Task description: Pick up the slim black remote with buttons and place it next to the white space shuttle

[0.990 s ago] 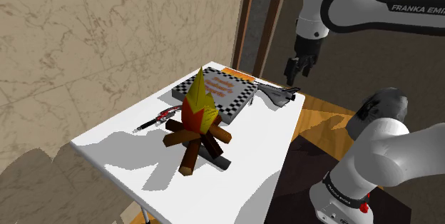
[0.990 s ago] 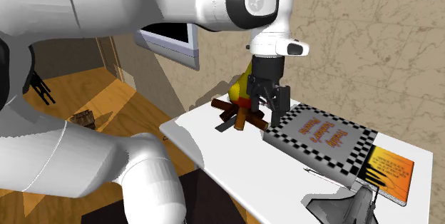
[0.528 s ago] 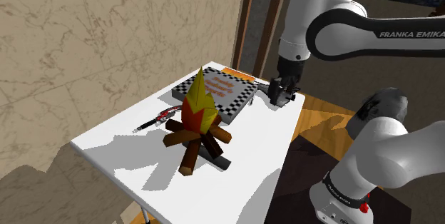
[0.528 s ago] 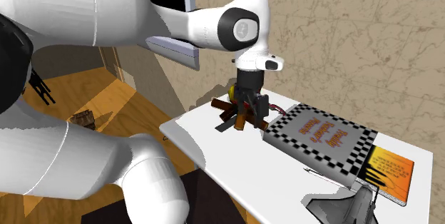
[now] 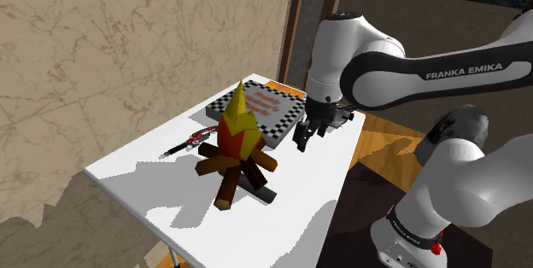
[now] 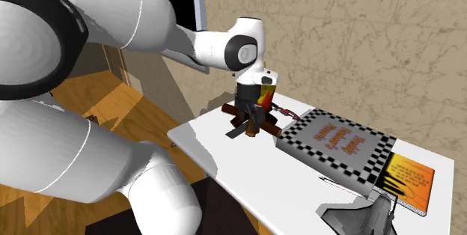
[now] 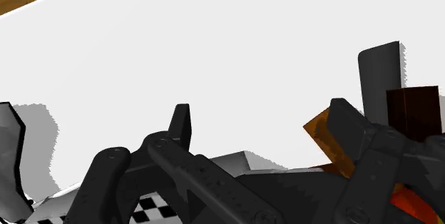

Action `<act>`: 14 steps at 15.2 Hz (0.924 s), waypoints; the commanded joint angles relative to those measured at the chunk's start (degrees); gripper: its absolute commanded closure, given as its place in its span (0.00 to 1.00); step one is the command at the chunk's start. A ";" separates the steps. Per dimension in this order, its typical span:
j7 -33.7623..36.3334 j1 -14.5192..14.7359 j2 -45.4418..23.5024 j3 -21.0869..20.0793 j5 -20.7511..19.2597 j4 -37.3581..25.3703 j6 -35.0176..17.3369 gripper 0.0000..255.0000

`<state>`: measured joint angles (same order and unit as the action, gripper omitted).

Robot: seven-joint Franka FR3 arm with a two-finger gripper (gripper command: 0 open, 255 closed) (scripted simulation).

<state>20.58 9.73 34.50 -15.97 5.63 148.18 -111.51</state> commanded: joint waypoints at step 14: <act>11.91 4.16 -20.70 -13.22 2.29 -1.95 -21.87 0.00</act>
<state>31.99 13.84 14.74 -28.76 8.05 145.53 -132.09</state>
